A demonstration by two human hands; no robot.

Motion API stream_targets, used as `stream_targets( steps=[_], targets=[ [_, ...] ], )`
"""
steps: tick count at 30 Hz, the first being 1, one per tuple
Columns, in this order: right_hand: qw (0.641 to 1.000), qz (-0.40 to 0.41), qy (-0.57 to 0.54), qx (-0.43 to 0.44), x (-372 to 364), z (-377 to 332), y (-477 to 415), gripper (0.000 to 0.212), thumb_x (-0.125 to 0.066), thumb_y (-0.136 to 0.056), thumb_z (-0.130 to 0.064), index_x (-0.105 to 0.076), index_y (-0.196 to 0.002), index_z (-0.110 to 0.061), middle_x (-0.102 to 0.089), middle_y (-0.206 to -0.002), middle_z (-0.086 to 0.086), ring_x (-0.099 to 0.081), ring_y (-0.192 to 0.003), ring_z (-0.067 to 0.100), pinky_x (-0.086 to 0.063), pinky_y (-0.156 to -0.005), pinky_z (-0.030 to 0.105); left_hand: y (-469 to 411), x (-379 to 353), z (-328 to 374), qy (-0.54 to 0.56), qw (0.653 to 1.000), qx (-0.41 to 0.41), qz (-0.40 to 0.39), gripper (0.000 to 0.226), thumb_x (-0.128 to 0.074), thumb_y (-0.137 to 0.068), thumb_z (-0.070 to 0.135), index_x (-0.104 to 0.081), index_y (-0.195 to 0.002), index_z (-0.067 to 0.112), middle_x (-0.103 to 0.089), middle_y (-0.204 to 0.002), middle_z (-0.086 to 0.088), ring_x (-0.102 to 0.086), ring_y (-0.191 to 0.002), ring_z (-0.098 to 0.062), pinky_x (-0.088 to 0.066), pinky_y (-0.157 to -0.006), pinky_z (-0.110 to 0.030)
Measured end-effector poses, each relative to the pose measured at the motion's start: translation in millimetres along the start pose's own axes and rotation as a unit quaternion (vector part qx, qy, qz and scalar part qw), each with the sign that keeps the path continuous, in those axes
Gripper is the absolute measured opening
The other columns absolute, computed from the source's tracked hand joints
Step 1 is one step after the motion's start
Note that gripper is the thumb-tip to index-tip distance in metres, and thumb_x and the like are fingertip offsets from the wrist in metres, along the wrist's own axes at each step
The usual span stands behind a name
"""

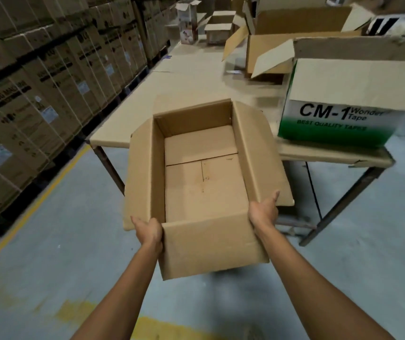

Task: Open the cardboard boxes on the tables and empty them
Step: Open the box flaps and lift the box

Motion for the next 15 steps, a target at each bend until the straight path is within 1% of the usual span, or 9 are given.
stream_targets(
  steps=[3,6,7,9,11,12,13,15],
  targets=[
    [0.999,0.028,0.025,-0.016,10.4,33.9,33.6,0.087,-0.054,-0.096,-0.014,0.003,-0.161,-0.027,-0.058,-0.132,0.021,-0.061,-0.11,0.041,-0.053,-0.092,0.046,16.2,20.5,-20.2,-0.015,1.0,0.0,-0.011,0.076,-0.046,-0.093,0.004,-0.012,-0.16,0.021,-0.038,-0.155,-0.015,-0.045,-0.134,-0.039,-0.037,-0.113,-0.044],
    [0.997,0.054,0.03,-0.044,18.8,73.7,70.2,0.084,-0.05,-0.097,-0.011,0.003,-0.161,-0.026,-0.058,-0.134,0.021,-0.06,-0.11,0.041,-0.051,-0.09,0.043,28.9,42.8,-36.6,-0.036,0.999,-0.01,-0.026,0.077,-0.046,-0.094,0.004,-0.012,-0.16,0.023,-0.04,-0.154,-0.014,-0.046,-0.133,-0.039,-0.037,-0.11,-0.042],
    [0.996,0.062,0.025,-0.052,22.4,86.6,82.3,0.083,-0.048,-0.097,-0.01,0.002,-0.161,-0.026,-0.058,-0.133,0.021,-0.061,-0.106,0.04,-0.051,-0.089,0.043,32.8,49.8,-44.2,-0.044,0.999,-0.013,-0.028,0.076,-0.046,-0.095,0.004,-0.012,-0.16,0.023,-0.039,-0.155,-0.014,-0.045,-0.133,-0.039,-0.037,-0.11,-0.041],
    [0.995,0.077,0.022,-0.065,32.0,109.8,104.2,0.08,-0.047,-0.098,-0.009,0.001,-0.161,-0.025,-0.059,-0.13,0.021,-0.059,-0.095,0.035,-0.049,-0.083,0.039,44.3,62.1,-60.5,-0.057,0.997,-0.014,-0.04,0.076,-0.046,-0.095,0.002,-0.012,-0.16,0.02,-0.036,-0.157,-0.014,-0.043,-0.136,-0.038,-0.035,-0.112,-0.039],
    [0.992,0.095,0.035,-0.073,45.7,130.5,122.3,0.077,-0.045,-0.099,-0.009,-0.003,-0.161,-0.023,-0.06,-0.129,0.021,-0.056,-0.091,0.034,-0.046,-0.081,0.038,59.0,68.9,-77.5,-0.084,0.995,-0.016,-0.059,0.074,-0.045,-0.096,0.001,-0.012,-0.16,0.018,-0.037,-0.156,-0.014,-0.044,-0.135,-0.038,-0.035,-0.11,-0.039],
    [0.991,0.105,0.043,-0.075,53.9,141.4,129.3,0.074,-0.044,-0.099,-0.009,-0.006,-0.162,-0.023,-0.059,-0.131,0.02,-0.057,-0.096,0.035,-0.046,-0.083,0.039,67.1,70.0,-86.9,-0.1,0.992,-0.016,-0.073,0.073,-0.045,-0.096,0.002,-0.013,-0.16,0.018,-0.04,-0.155,-0.015,-0.045,-0.134,-0.038,-0.036,-0.109,-0.039],
    [0.989,0.115,0.05,-0.076,63.1,152.5,136.1,0.072,-0.044,-0.1,-0.01,-0.01,-0.161,-0.024,-0.057,-0.135,0.02,-0.058,-0.105,0.038,-0.047,-0.088,0.04,75.5,70.2,-95.9,-0.117,0.989,-0.017,-0.089,0.072,-0.044,-0.096,0.003,-0.014,-0.16,0.018,-0.04,-0.155,-0.014,-0.046,-0.133,-0.039,-0.037,-0.108,-0.04],
    [0.986,0.131,0.064,-0.085,83.2,178.0,145.7,0.067,-0.045,-0.099,-0.012,-0.019,-0.16,-0.025,-0.053,-0.143,0.017,-0.055,-0.122,0.04,-0.045,-0.099,0.044,91.5,64.2,-113.2,-0.159,0.979,-0.017,-0.128,0.069,-0.044,-0.096,0.006,-0.018,-0.159,0.018,-0.039,-0.156,-0.013,-0.047,-0.133,-0.04,-0.038,-0.108,-0.042]
  ],
)
Point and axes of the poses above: each hand's wrist, its own y-axis away from the middle knuckle, its own x-axis out of the back of the hand, z = x × y, the point moved 8 cm from there along -y, towards the middle knuckle
